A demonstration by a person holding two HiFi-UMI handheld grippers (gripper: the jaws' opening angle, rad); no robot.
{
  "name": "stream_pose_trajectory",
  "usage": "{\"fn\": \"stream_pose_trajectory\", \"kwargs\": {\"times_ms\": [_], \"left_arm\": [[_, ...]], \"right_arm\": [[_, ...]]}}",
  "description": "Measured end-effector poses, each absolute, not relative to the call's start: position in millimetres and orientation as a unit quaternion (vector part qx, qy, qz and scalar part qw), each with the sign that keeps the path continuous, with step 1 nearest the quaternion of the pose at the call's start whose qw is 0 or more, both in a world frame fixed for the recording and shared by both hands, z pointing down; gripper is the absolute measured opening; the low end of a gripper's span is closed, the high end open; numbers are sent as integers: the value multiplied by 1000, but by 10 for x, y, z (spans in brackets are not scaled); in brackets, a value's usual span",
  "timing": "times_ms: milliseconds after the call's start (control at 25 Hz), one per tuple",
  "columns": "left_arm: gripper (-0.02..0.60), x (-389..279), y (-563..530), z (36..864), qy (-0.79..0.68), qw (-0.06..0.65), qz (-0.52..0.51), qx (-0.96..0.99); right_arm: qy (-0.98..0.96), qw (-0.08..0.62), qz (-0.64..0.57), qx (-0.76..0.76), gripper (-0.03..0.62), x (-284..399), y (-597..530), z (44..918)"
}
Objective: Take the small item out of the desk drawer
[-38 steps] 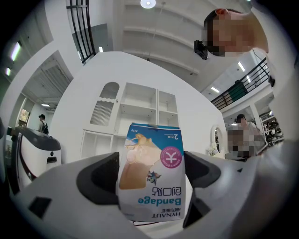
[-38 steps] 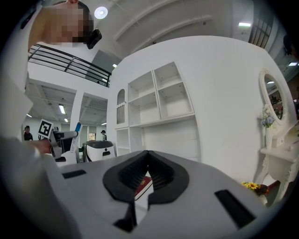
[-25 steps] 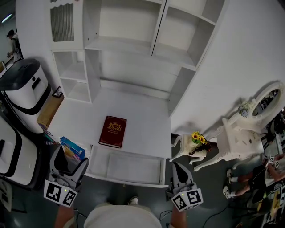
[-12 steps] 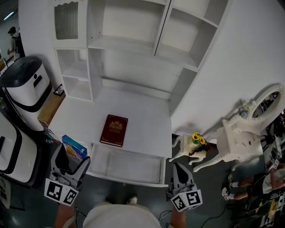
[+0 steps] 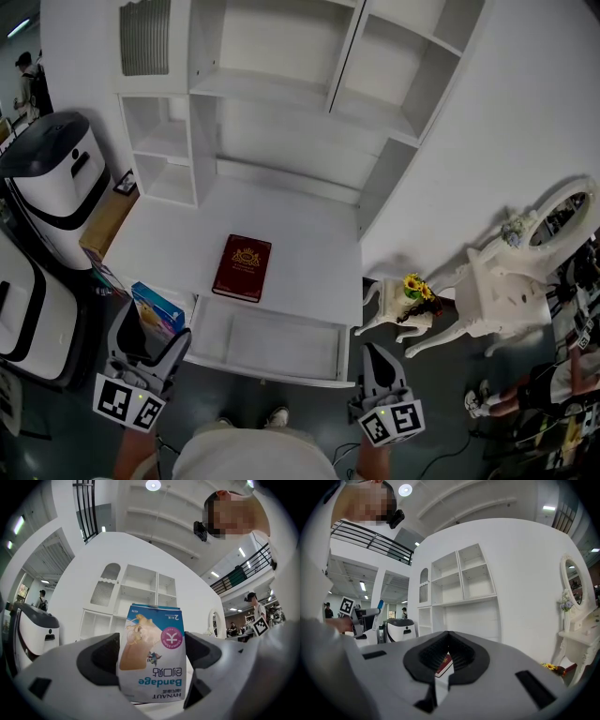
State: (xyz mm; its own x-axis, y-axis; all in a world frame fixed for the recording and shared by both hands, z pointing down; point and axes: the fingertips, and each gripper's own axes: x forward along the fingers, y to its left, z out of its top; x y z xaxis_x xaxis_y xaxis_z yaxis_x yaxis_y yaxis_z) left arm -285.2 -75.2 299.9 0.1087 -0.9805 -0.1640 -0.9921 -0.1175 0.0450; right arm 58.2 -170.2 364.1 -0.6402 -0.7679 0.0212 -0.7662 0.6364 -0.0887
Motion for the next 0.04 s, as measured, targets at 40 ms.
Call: {"fn": "stream_pose_trajectory", "kwargs": {"times_ms": [40], "left_arm": [[437,-2864,-736,3003,663,37,76,-744]], "right_arm": [[905,10,-46,-424,9,565,-1680,3645]]}}
